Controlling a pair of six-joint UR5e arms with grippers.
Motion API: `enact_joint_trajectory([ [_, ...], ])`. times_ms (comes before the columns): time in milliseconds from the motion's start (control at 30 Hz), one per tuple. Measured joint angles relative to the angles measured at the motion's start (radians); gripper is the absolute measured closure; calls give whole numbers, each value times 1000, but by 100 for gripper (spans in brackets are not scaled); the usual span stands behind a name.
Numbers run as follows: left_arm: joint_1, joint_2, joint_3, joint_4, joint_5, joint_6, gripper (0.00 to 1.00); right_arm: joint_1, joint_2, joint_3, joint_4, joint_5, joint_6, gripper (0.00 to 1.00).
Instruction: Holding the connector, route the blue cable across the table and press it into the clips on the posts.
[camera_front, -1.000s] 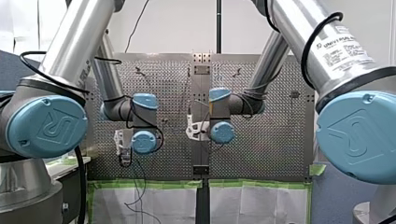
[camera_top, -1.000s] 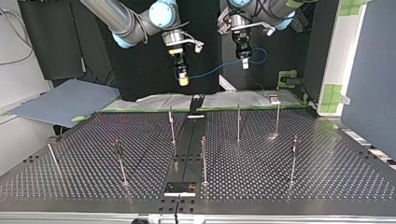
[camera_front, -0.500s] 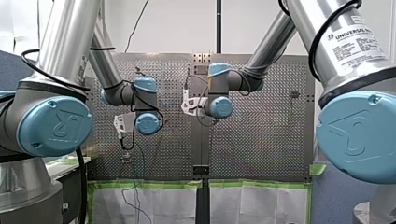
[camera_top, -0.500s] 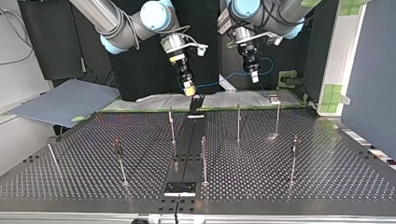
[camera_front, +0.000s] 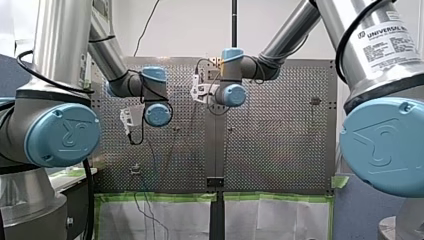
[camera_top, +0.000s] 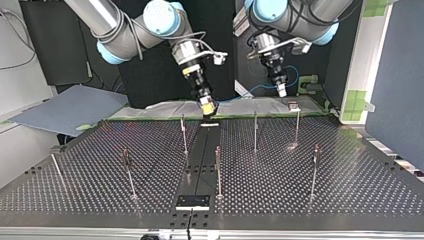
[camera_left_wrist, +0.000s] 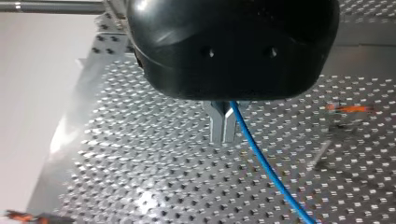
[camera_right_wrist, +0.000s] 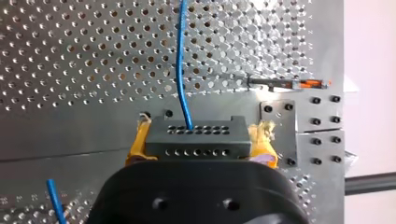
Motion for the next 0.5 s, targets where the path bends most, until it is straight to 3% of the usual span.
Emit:
enact_joint_trajectory([
  [233,21,58,50,-59,0,-7,100,6,27,-30,13,-14,1,100],
  [500,49,122,68,-112,1,0,100,22,32,-97,63,-16,2,100],
])
